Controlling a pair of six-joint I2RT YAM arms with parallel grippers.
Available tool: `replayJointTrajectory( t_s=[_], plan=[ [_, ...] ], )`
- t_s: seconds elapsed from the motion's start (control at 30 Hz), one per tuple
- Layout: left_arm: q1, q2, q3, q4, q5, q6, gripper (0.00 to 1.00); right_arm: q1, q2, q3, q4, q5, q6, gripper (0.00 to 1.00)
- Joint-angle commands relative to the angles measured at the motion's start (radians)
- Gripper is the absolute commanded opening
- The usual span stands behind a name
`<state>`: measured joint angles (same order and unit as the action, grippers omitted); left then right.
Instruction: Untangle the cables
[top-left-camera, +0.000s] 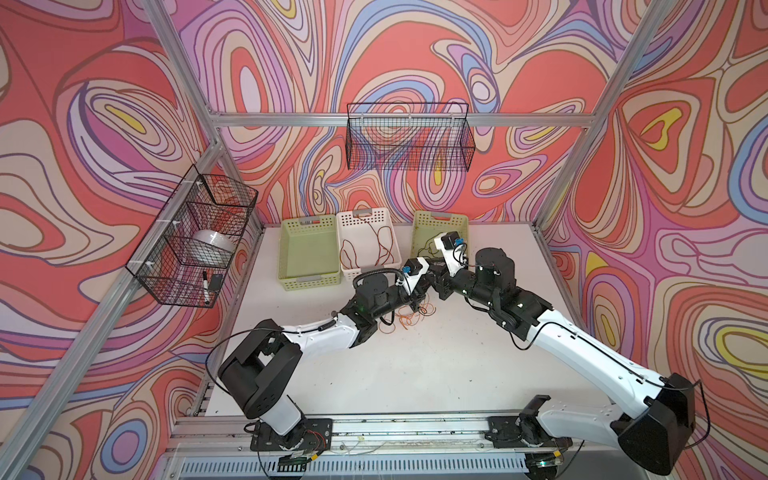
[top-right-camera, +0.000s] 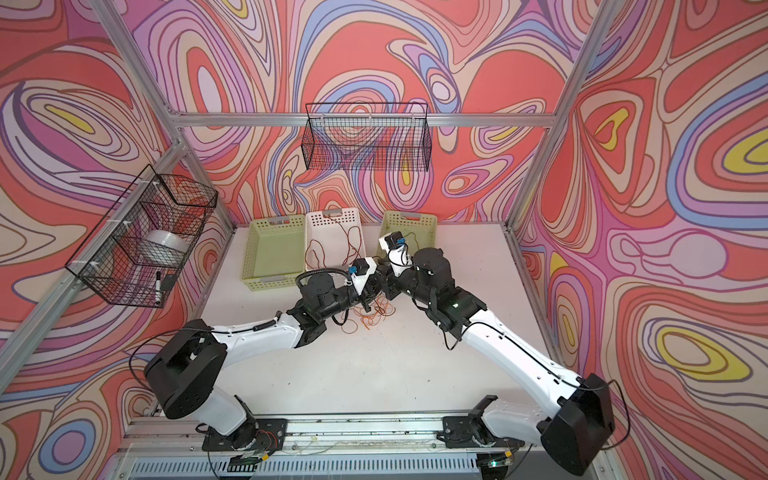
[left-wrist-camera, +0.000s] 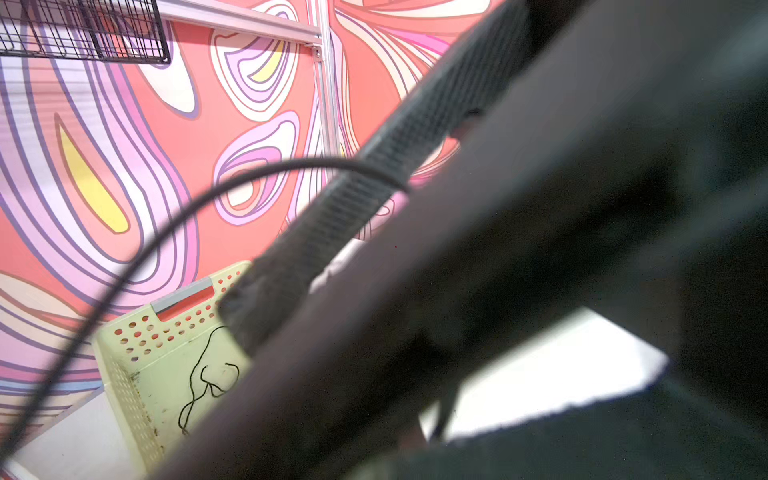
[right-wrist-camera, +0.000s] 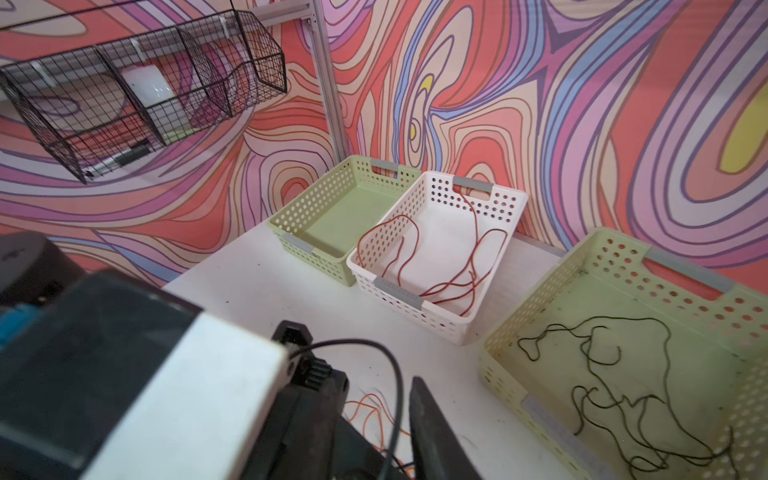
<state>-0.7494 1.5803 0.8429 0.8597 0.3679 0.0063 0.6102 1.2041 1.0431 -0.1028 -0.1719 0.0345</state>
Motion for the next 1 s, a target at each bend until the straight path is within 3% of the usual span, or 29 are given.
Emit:
replayJointTrajectory(
  t_s=[0.0, 0.13, 0.27, 0.47, 0.63, 0.97],
  plan=[
    [-0.001, -0.059, 0.018, -0.007, 0.027, -0.004, 0.0, -0.04, -0.071, -0.034, 0.007, 0.088, -0.012, 0.48],
    [-0.001, -0.081, 0.033, -0.048, 0.046, -0.004, 0.0, -0.124, -0.158, -0.123, 0.047, 0.076, 0.017, 0.57],
    [-0.002, -0.102, 0.041, -0.069, 0.065, -0.006, 0.0, -0.167, -0.216, -0.198, 0.049, 0.043, 0.01, 0.57],
    [-0.002, -0.121, 0.056, -0.097, 0.074, -0.006, 0.0, -0.169, -0.254, -0.375, 0.178, -0.049, 0.097, 0.57],
    [-0.002, -0.13, 0.067, -0.101, 0.086, -0.023, 0.0, -0.169, -0.208, -0.482, 0.339, -0.138, 0.176, 0.57],
    [-0.012, -0.129, 0.079, -0.118, 0.108, -0.031, 0.0, -0.17, -0.066, -0.462, 0.537, -0.342, 0.266, 0.57]
  ],
)
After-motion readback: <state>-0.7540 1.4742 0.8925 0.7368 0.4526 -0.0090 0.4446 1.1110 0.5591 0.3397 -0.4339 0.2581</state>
